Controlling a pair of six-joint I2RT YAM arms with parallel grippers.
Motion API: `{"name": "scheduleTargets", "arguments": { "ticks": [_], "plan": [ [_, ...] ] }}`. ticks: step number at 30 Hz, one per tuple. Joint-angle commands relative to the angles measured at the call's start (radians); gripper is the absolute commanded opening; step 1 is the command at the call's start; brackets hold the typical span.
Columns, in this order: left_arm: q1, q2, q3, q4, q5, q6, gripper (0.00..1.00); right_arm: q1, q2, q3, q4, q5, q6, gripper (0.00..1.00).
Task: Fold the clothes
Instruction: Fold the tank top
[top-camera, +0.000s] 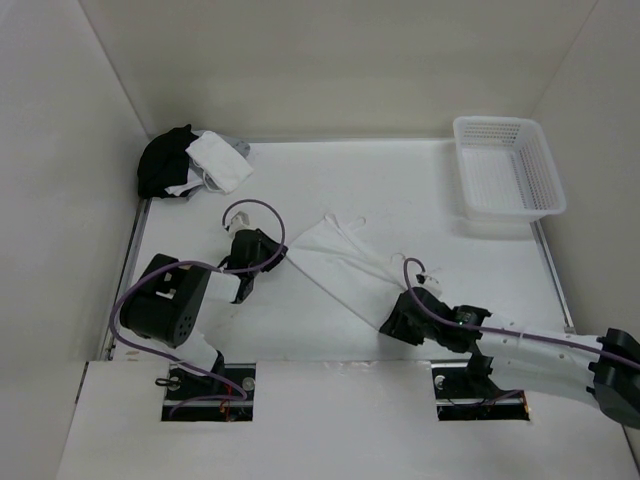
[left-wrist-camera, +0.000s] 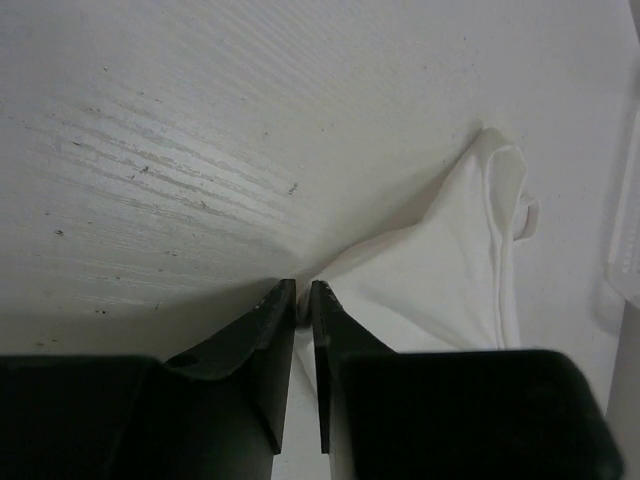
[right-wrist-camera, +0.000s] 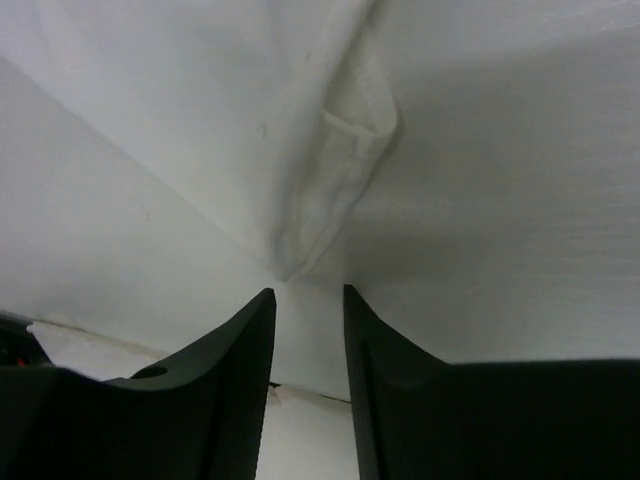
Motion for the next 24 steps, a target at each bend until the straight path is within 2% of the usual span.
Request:
{"name": "scheduleTargets", "arguments": {
  "ticks": [1,3,5,10,15,19,24],
  "plan": [
    [0.006,-0.034,-0.047,-0.014,0.008,-0.011,0.2,0.022,-0.035,-0.007,-0.047,0.043,0.073,0.45],
    [0.017,-0.054,-0.073,-0.022,-0.003,-0.01,0.26,0.033,-0.076,-0.007,-0.05,0.058,0.092,0.51],
    [0.031,-0.06,-0.085,-0.022,0.004,-0.002,0.29,0.035,-0.107,-0.026,-0.032,0.071,0.111,0.54],
    [0.026,-0.028,-0.057,-0.017,0.037,0.016,0.32,0.013,-0.077,-0.07,0.016,0.055,0.12,0.53],
    [0.013,0.013,-0.03,-0.008,0.052,0.016,0.25,0.01,-0.011,-0.079,0.076,0.054,0.125,0.48],
    [-0.001,0.016,-0.03,-0.005,0.057,0.021,0.25,0.008,0.006,-0.081,0.099,0.052,0.132,0.45],
    [-0.01,0.038,-0.025,0.009,0.067,0.032,0.13,0.002,0.009,-0.078,0.088,0.067,0.145,0.33]
  ]
}}
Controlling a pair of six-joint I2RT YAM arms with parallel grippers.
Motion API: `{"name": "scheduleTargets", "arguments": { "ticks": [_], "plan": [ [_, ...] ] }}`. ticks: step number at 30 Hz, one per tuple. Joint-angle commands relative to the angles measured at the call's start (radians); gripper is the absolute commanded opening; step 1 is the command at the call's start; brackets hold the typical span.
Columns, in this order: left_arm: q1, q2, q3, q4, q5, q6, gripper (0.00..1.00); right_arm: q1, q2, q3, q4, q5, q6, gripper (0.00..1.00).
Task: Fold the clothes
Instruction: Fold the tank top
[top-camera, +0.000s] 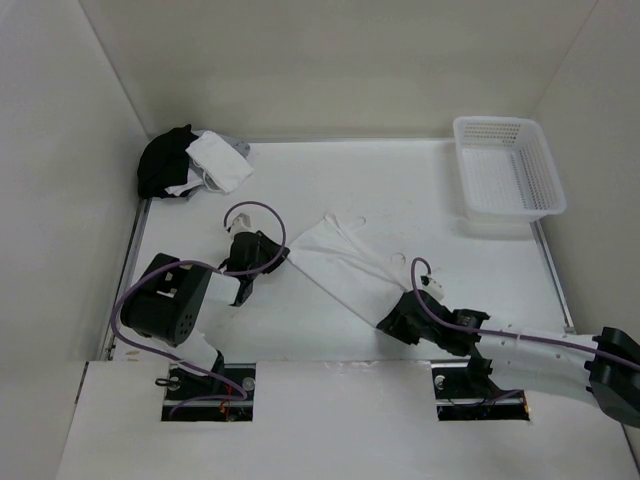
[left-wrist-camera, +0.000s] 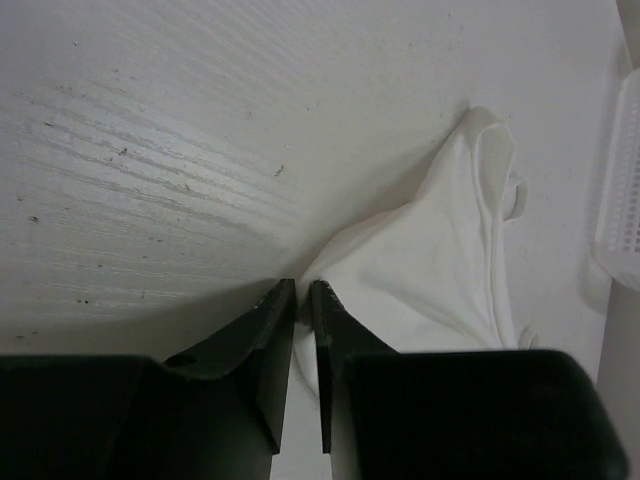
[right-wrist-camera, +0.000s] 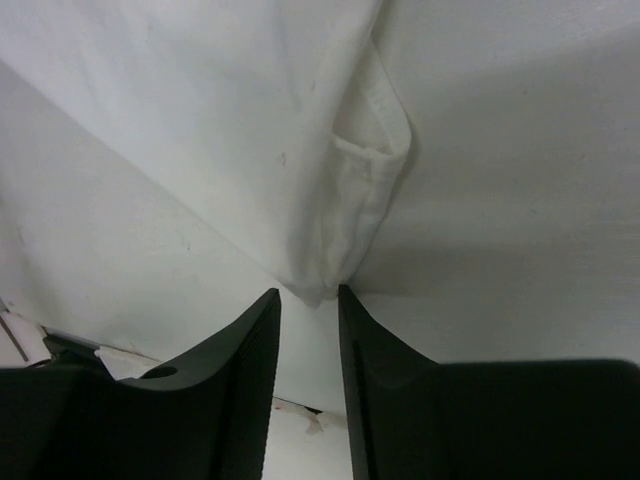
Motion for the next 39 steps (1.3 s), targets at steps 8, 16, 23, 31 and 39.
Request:
{"name": "scheduleTargets", "arguments": {
  "ticks": [8,16,23,31,39],
  "plan": [
    [-0.006,0.043,0.022,0.006,0.008,0.015,0.03,-0.018,0.041,0.004,-0.048,0.107,0.017,0.29],
    [0.003,-0.044,0.005,0.018,-0.001,0.003,0.0,-0.032,-0.024,0.008,-0.055,0.101,-0.028,0.02],
    [0.008,-0.641,-0.012,-0.309,-0.049,-0.002,0.0,-0.009,-0.291,0.256,-0.335,0.205,-0.246,0.01],
    [-0.018,-1.19,0.312,-0.918,-0.188,0.112,0.0,0.142,-0.396,0.594,-0.511,0.237,-0.4,0.01],
    [-0.032,-1.317,0.354,-1.195,-0.198,0.054,0.0,0.391,-0.418,0.627,-0.526,0.267,-0.309,0.02]
  ]
}}
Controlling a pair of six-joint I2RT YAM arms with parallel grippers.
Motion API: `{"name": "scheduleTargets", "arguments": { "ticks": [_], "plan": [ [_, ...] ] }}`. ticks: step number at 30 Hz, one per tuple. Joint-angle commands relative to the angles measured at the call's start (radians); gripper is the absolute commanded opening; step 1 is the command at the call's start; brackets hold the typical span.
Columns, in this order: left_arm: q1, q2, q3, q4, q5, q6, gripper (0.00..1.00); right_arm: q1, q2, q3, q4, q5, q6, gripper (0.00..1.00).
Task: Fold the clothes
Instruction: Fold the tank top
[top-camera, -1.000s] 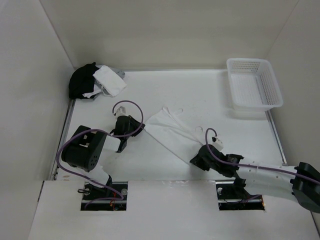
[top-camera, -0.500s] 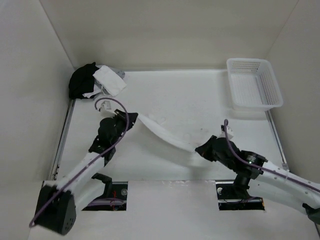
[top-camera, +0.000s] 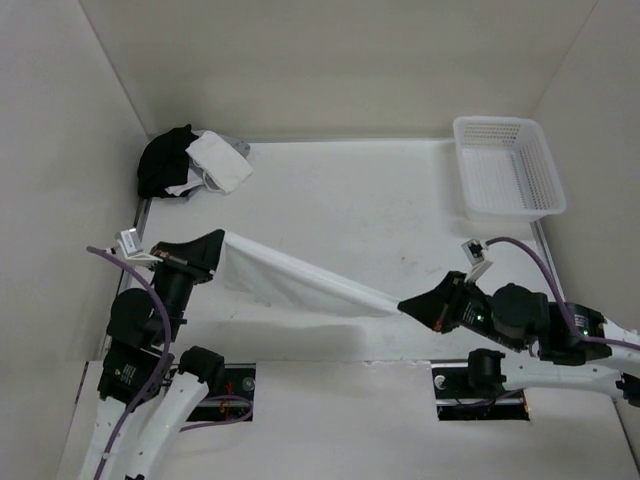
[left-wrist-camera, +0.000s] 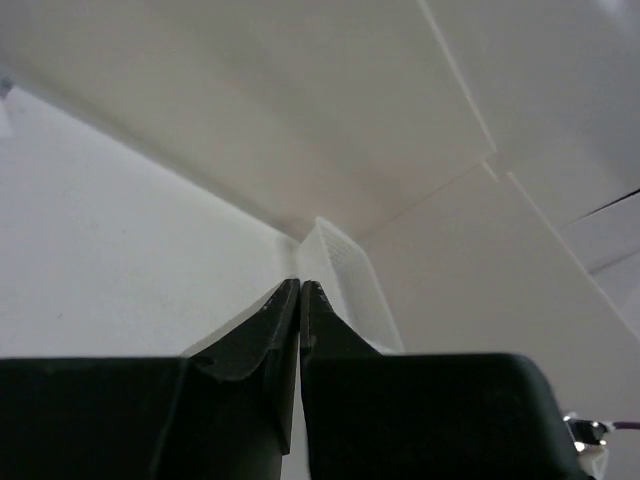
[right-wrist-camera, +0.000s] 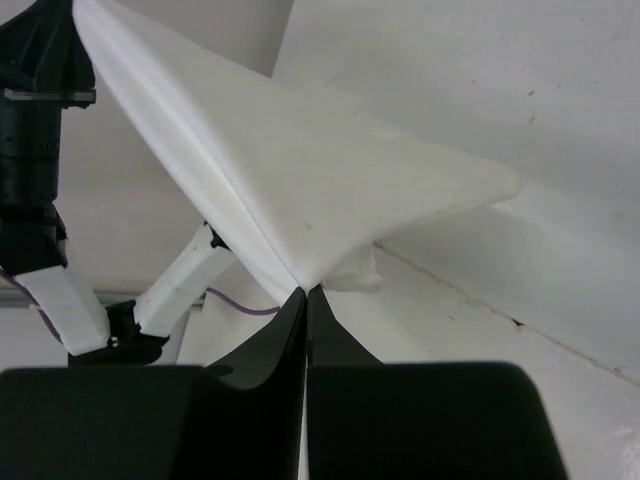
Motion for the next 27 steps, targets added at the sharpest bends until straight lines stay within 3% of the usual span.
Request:
{"name": "scheduleTargets", "arguments": {
  "ticks": [1,4,7,11,14,20,23,27],
  "plan": [
    [-0.003,0.008,-0.042,-0.204,-0.024,-0.018,0.0,0.017,0.017,-0.011,-0.041,0.007,0.014,0.02],
    [-0.002,0.023,-0.103,-0.21,-0.026,-0.03,0.0,-0.072,0.042,-0.04,-0.008,-0.093,-0.017,0.02],
    [0.006,0.109,-0.171,-0.137,-0.023,-0.026,0.0,-0.291,0.089,-0.088,0.057,-0.28,-0.101,0.02],
    [0.03,0.357,-0.229,0.127,0.006,-0.01,0.0,-0.702,0.23,-0.191,0.268,-0.622,-0.224,0.0],
    [0.073,0.627,-0.217,0.36,0.051,-0.007,0.0,-0.912,0.403,-0.223,0.46,-0.724,-0.249,0.0],
    [0.161,1.098,-0.041,0.578,0.135,-0.027,0.0,-0.997,0.779,-0.101,0.664,-0.685,-0.273,0.0],
    [0.167,1.171,-0.005,0.629,0.151,-0.039,0.0,-0.999,0.878,-0.053,0.718,-0.673,-0.27,0.0],
    [0.158,1.122,-0.056,0.654,0.16,-0.05,0.0,-0.985,0.87,-0.076,0.746,-0.64,-0.276,0.0]
  ]
}}
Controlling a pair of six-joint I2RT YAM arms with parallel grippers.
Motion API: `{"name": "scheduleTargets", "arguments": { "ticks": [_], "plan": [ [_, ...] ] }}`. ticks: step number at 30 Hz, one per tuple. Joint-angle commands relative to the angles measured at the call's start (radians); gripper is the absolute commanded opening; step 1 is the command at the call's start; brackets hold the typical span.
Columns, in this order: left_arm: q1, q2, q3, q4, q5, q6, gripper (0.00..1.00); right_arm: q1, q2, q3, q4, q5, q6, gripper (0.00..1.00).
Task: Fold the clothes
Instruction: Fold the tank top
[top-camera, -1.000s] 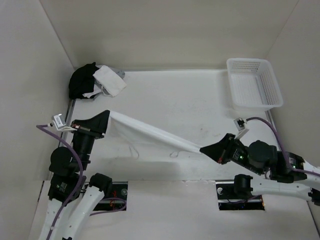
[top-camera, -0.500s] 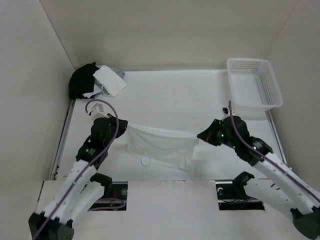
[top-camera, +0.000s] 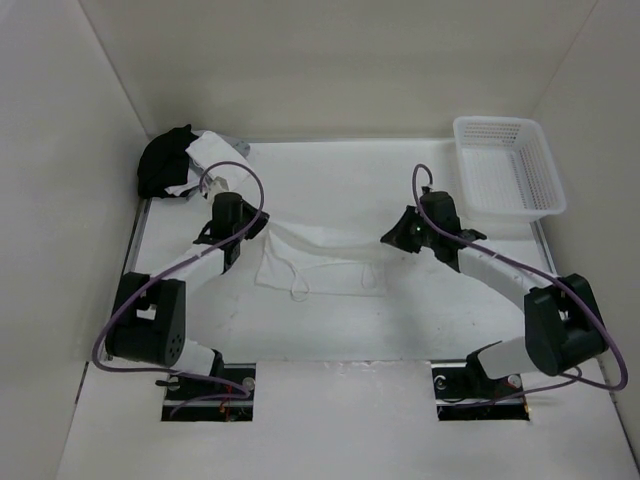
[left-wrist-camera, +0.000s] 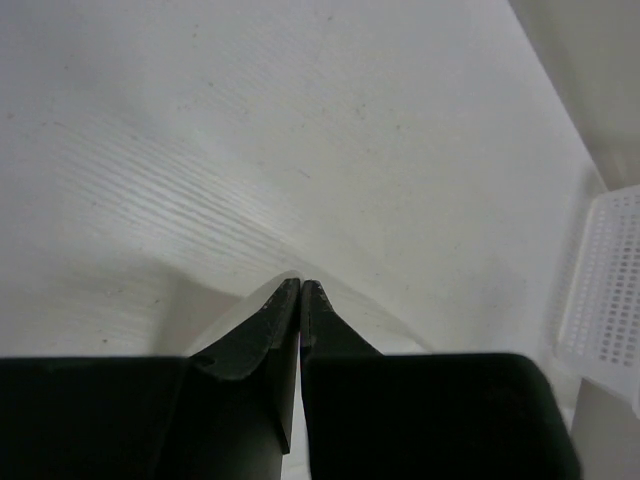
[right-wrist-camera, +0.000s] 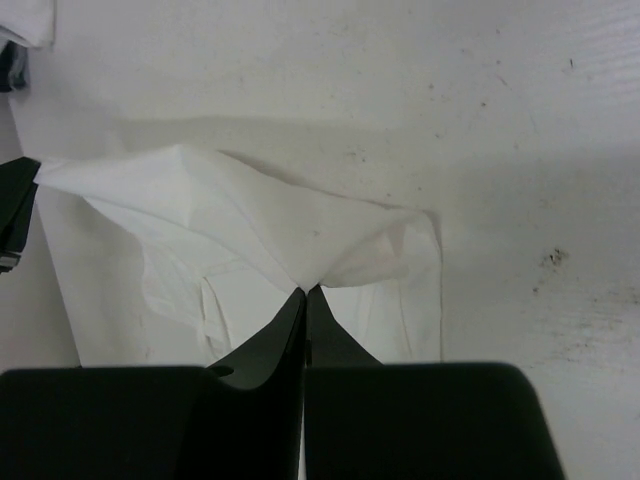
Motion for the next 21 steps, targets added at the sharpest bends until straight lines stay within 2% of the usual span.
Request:
{"name": "scheduleTargets", "arguments": {
  "ticks": [1,5,10,21],
  "plan": [
    [-0.009,-0.104,-0.024,0.129,0.029,-0.013,0.0,0.015,-0.045,0.014,0.119,0.03,-0.026,0.0],
    [-0.035,-0.278,-0.205,0.131,0.016,-0.017,0.0,0.047,-0.119,-0.109,0.159,0.082,-0.019,0.0],
    [-0.009,-0.496,-0.424,0.115,0.006,-0.023,0.01,0.114,-0.205,-0.255,0.225,0.089,0.008,0.01],
    [0.034,-0.766,-0.665,0.063,0.03,-0.036,0.02,0.245,-0.259,-0.407,0.214,0.167,0.085,0.03]
  ]
}}
